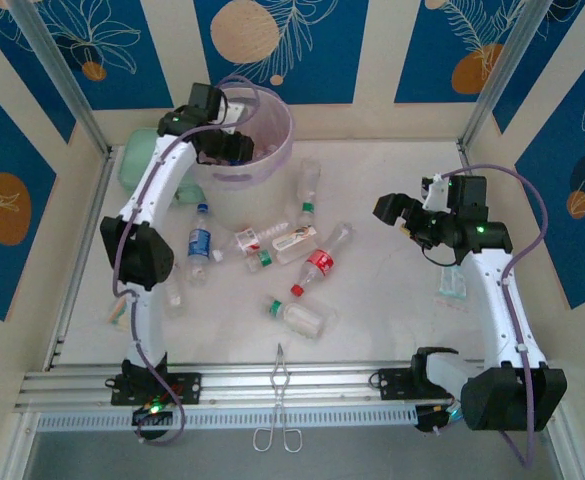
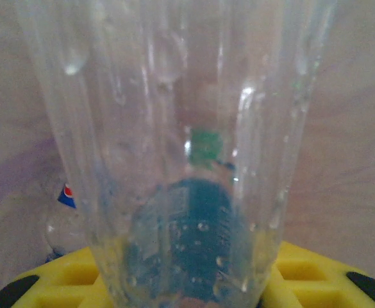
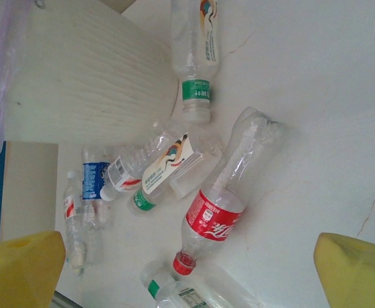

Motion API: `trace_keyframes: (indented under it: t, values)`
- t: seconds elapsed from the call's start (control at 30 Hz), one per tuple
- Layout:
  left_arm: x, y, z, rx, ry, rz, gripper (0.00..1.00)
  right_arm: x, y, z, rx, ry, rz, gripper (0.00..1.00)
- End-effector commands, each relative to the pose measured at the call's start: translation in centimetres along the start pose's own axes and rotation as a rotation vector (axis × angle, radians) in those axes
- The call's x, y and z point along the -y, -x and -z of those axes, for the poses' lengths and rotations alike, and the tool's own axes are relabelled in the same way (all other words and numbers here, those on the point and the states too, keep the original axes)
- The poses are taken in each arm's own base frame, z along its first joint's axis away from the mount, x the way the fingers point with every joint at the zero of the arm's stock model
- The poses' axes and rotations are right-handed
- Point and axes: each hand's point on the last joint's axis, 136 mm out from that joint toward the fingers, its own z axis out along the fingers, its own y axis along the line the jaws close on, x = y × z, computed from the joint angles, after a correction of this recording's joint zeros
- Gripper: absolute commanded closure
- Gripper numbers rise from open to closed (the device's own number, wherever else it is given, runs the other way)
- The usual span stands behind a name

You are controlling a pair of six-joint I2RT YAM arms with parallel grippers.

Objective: Put the plastic bottles in the bin

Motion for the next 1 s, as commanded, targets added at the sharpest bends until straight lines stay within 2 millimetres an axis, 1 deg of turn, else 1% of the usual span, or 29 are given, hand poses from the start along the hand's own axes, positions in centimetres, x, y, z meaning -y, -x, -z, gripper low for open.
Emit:
trace_keyframes:
  t: [0.0,0.07,0.17,0.2,0.27,0.4,0.47,0.53,0.67,0.73,0.8,0.87,0.97]
  values:
    - [-0.2,-2.7,-2.3,-0.091,-0.005,-0.030,0.66,-0.4,0.1,-0.1,-0.016,0.014,-0.011,0.00]
    - [-0.5,-3.3,-3.4,-0.105,-0.003,-0.028,0.33,-0.1,-0.1,-0.5,-0.024,0.015,-0.036,0.00]
    - [-0.5,-3.3,-3.5,-0.096,-0.001,-0.030,0.06,0.5,-0.8,-0.8,-0.037,0.009,-0.065,0.00]
    - [-0.4,-3.0,-3.4,-0.083,-0.007,-0.032,0.00,0.6,-1.0,-0.8,-0.040,0.004,-0.069,0.00]
    - [0.0,-2.6,-2.9,-0.070,-0.021,-0.037,0.00,1.1,-1.3,-0.9,-0.041,-0.011,-0.078,0.00]
    - [0.2,-1.9,-1.6,-0.041,-0.014,-0.054,0.00,1.7,-1.7,-1.0,-0.041,-0.035,-0.102,0.00]
    - [0.4,-1.2,-0.7,-0.015,-0.013,-0.064,0.00,2.5,-1.9,-1.1,-0.041,-0.073,-0.139,0.00]
    - [0.7,-0.4,0.5,0.013,-0.010,-0.072,0.00,3.8,-2.2,-1.3,-0.040,-0.130,-0.198,0.01]
    - [1.5,1.9,3.4,0.095,-0.011,-0.088,0.00,6.0,-3.5,-2.6,-0.078,-0.200,-0.350,0.01]
    - [2.0,3.0,5.2,0.137,-0.013,-0.097,0.00,6.6,-4.3,-3.6,-0.099,-0.225,-0.435,0.01]
    - [2.4,3.8,6.9,0.169,-0.009,-0.118,0.00,6.9,-5.2,-4.6,-0.101,-0.268,-0.506,0.00]
    - [2.3,4.4,8.8,0.200,0.022,-0.140,0.00,7.1,-6.0,-5.7,-0.080,-0.324,-0.571,0.04]
    - [2.1,4.5,11.4,0.223,0.075,-0.179,0.00,6.9,-6.9,-7.6,-0.090,-0.324,-0.687,0.10]
